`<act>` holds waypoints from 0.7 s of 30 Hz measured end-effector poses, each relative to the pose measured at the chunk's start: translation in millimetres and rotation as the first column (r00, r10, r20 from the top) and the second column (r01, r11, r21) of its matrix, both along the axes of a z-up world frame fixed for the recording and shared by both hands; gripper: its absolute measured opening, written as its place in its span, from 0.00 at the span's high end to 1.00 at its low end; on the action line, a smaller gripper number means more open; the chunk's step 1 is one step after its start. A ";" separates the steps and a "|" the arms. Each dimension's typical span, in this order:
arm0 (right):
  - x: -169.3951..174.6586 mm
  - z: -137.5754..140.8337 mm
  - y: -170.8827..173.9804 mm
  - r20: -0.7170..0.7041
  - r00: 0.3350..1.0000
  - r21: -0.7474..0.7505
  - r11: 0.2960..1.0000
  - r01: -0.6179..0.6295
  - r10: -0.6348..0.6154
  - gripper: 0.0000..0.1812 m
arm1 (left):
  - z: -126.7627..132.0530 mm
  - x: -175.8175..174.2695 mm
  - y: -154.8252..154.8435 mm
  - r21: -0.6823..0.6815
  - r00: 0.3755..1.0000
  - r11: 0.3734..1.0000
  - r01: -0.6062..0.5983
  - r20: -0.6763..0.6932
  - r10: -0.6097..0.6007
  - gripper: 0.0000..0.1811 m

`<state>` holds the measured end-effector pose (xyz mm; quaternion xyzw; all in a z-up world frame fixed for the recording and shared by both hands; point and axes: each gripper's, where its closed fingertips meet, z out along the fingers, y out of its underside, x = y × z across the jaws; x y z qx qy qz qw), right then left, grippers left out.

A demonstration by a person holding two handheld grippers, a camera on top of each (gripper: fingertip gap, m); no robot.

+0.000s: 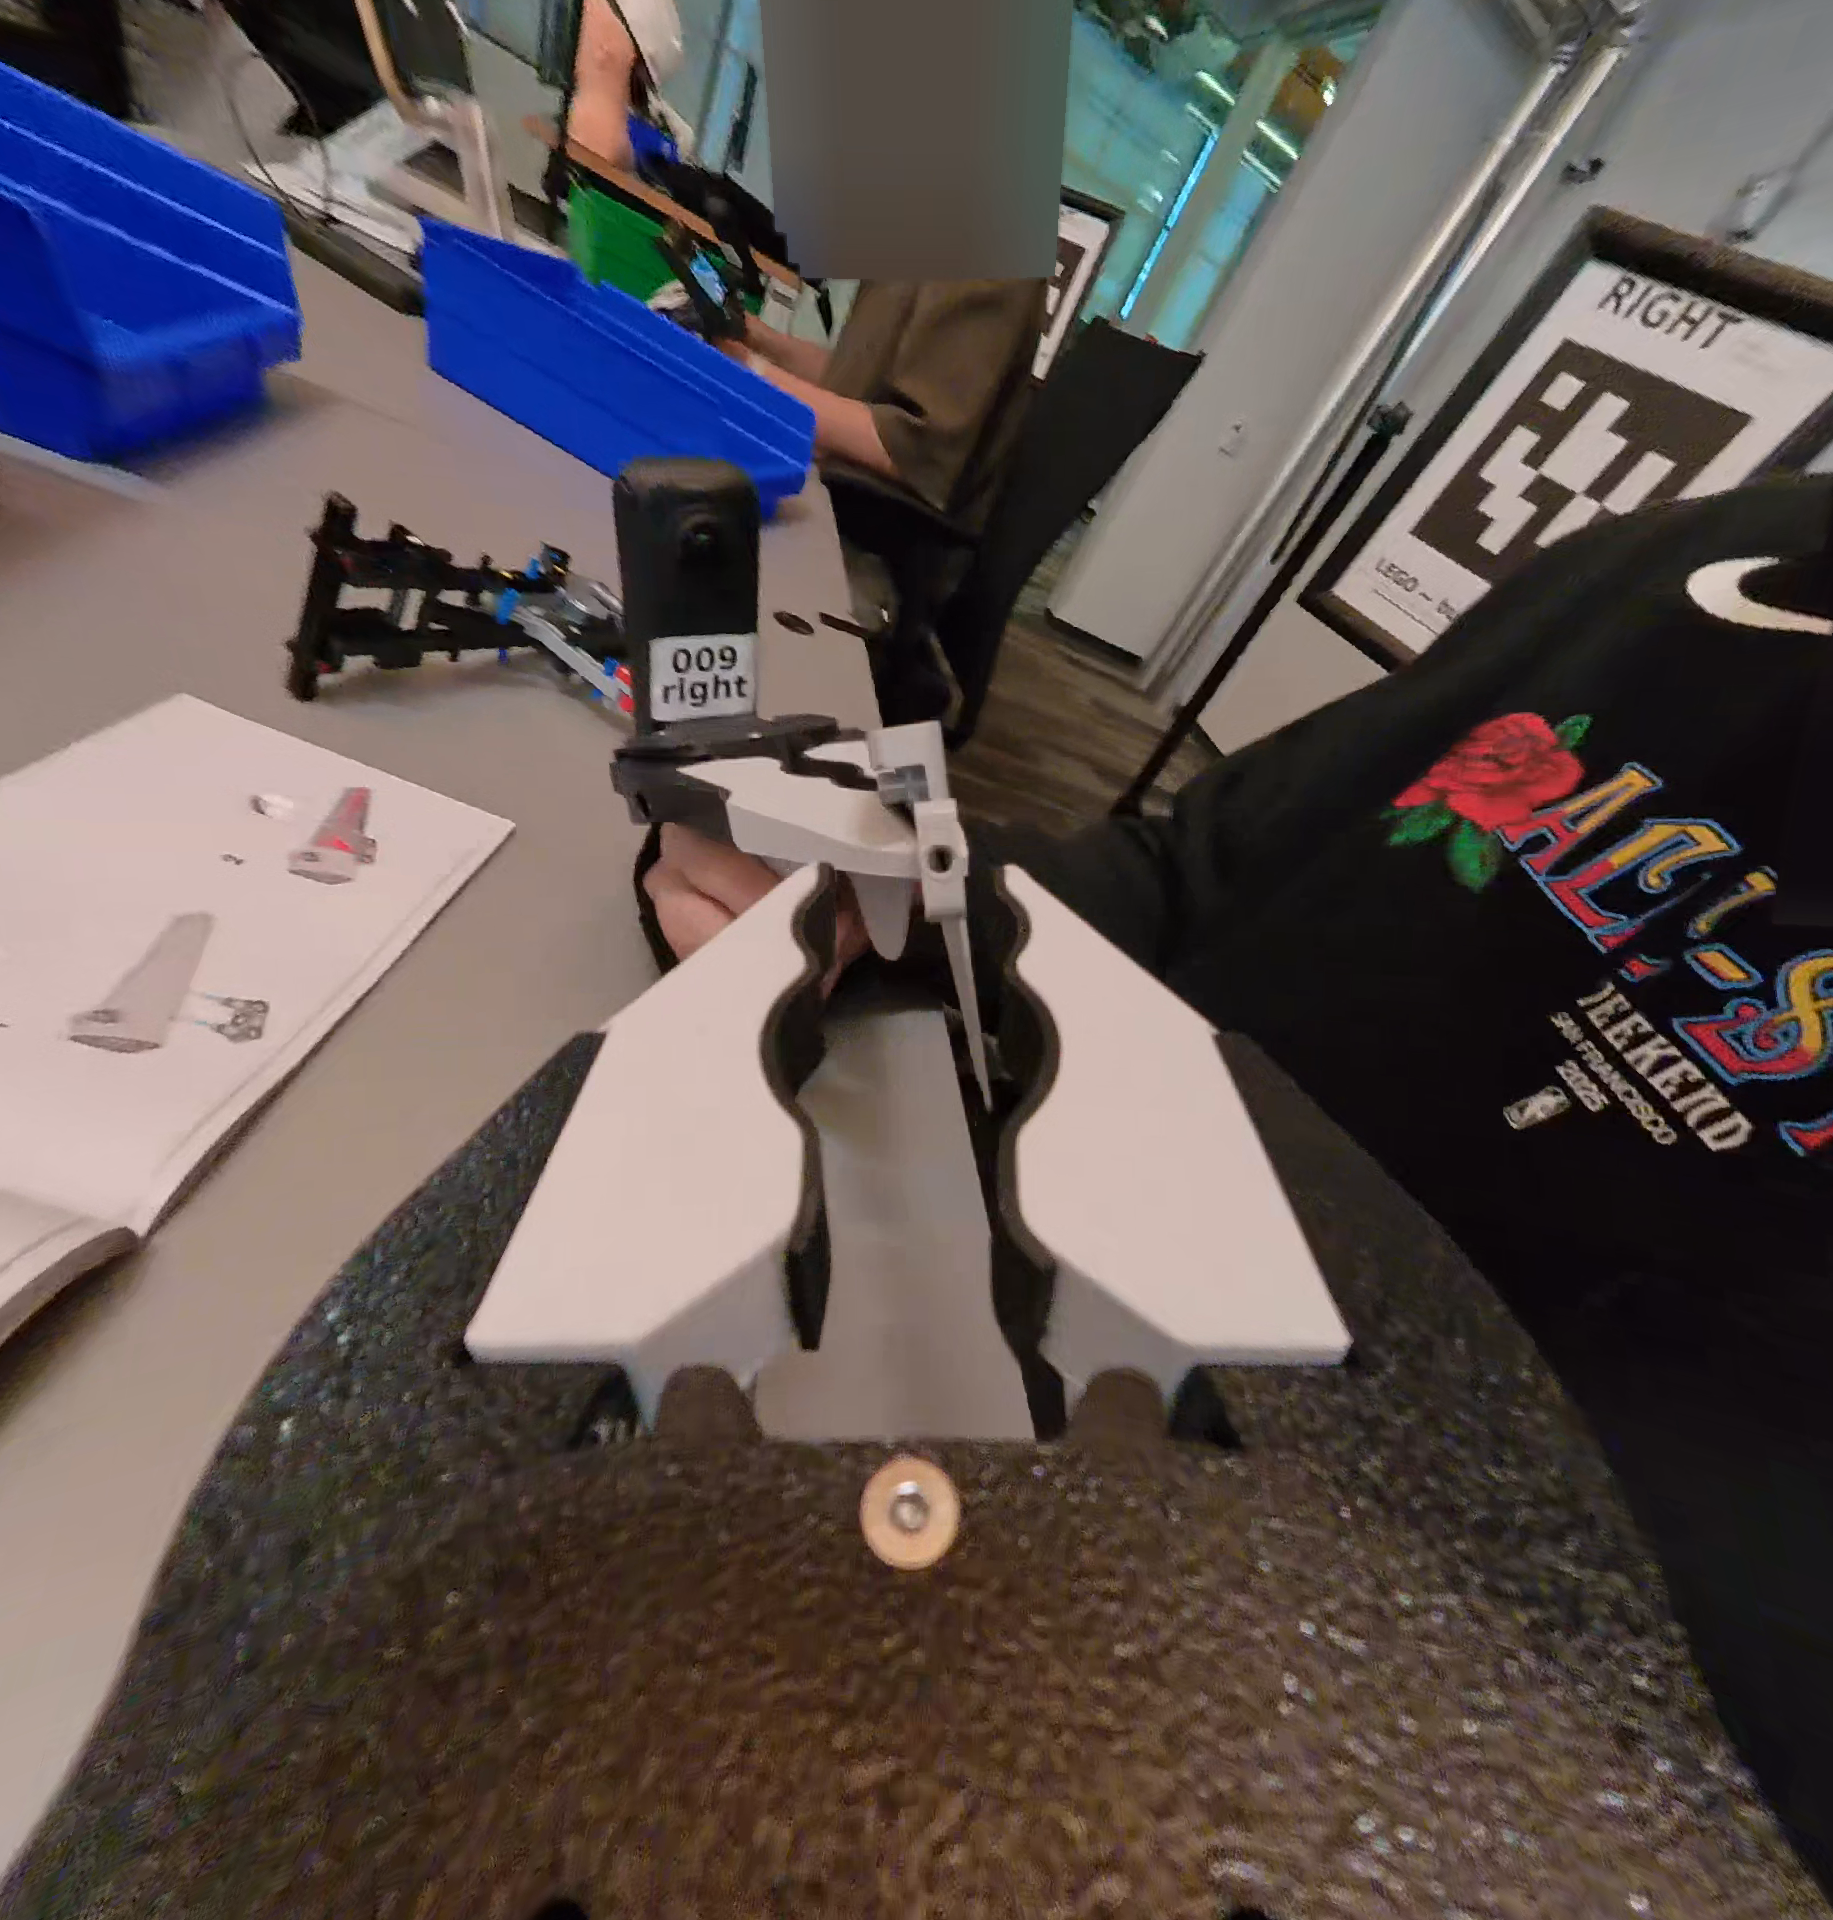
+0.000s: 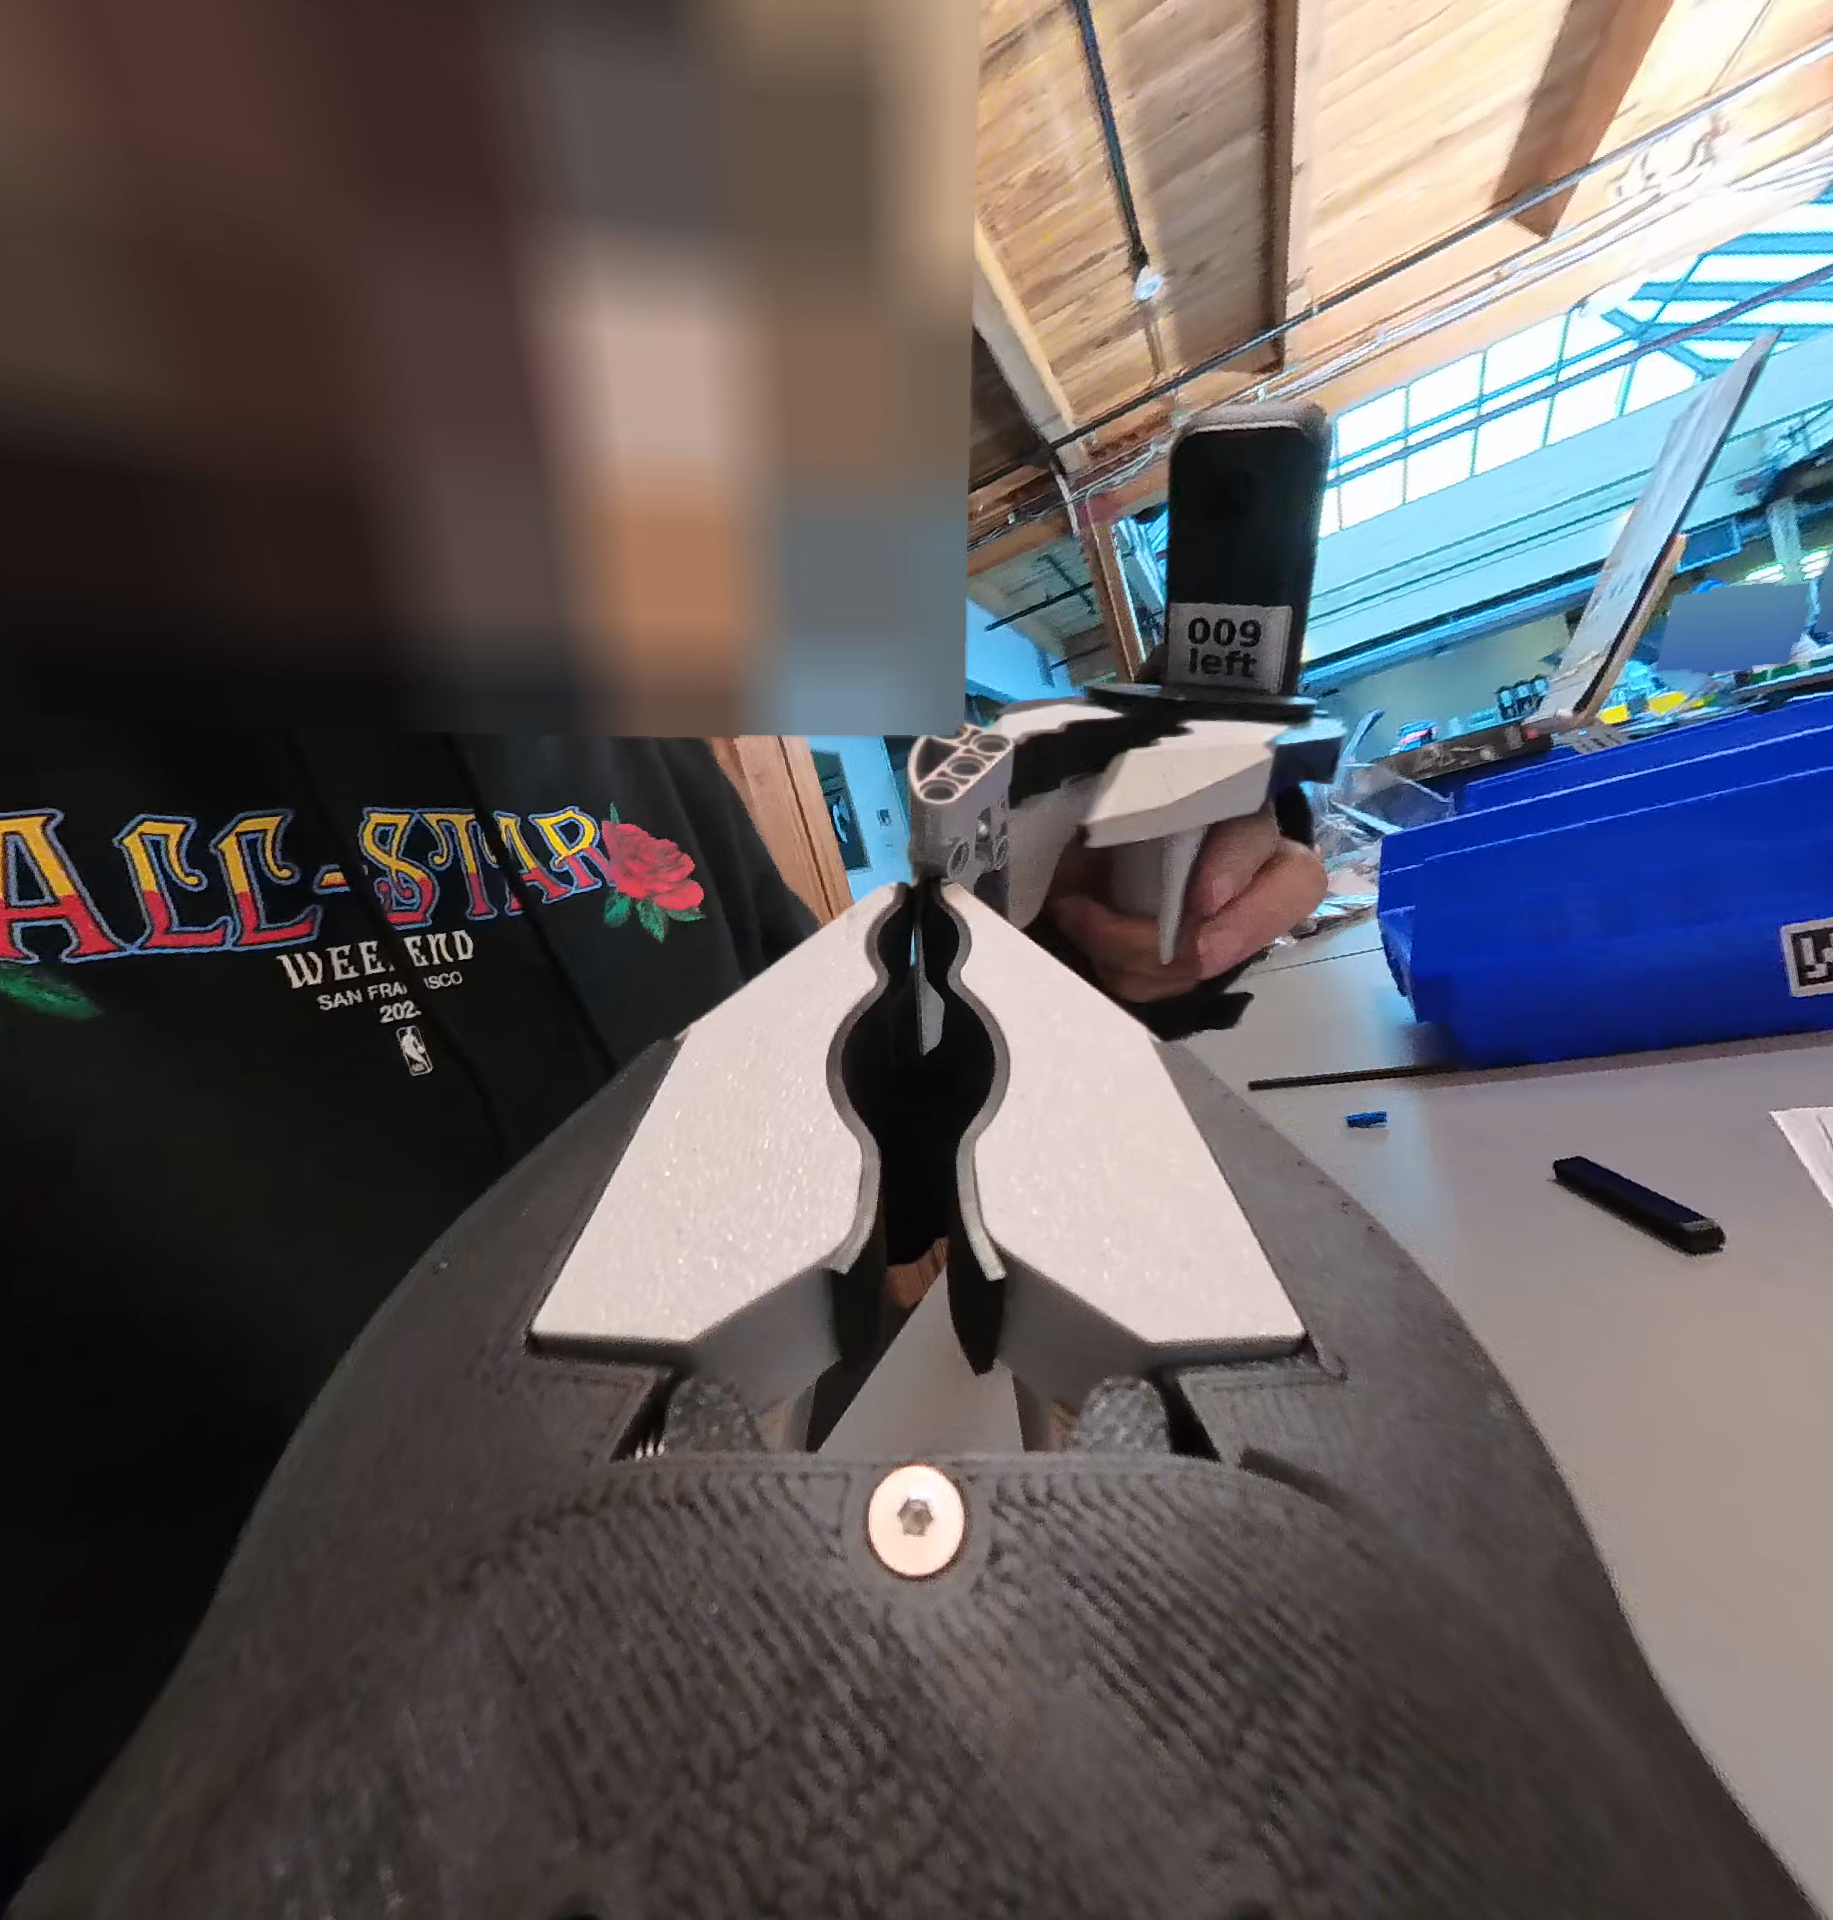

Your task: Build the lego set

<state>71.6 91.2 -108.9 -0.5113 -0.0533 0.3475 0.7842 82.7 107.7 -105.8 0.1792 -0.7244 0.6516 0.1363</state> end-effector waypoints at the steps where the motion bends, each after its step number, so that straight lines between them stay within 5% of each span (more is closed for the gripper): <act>1: -0.5 -0.4 0.7 0.002 1.000 -0.005 1.000 -0.002 0.002 1.00 | -0.7 -2.1 -0.9 0.009 1.000 1.000 0.009 0.010 -0.009 0.90; 12: 1.1 -4.5 9.9 -0.004 1.000 -0.057 0.998 0.014 -0.015 1.00 | -4.7 -1.8 0.7 0.064 1.000 0.998 -0.015 0.026 0.013 0.97; 21: 37.0 -0.3 6.0 -0.081 0.964 -0.016 0.967 0.253 -0.253 0.94 | -6.0 29.6 -2.7 -0.028 0.987 0.987 -0.161 -0.024 0.161 0.97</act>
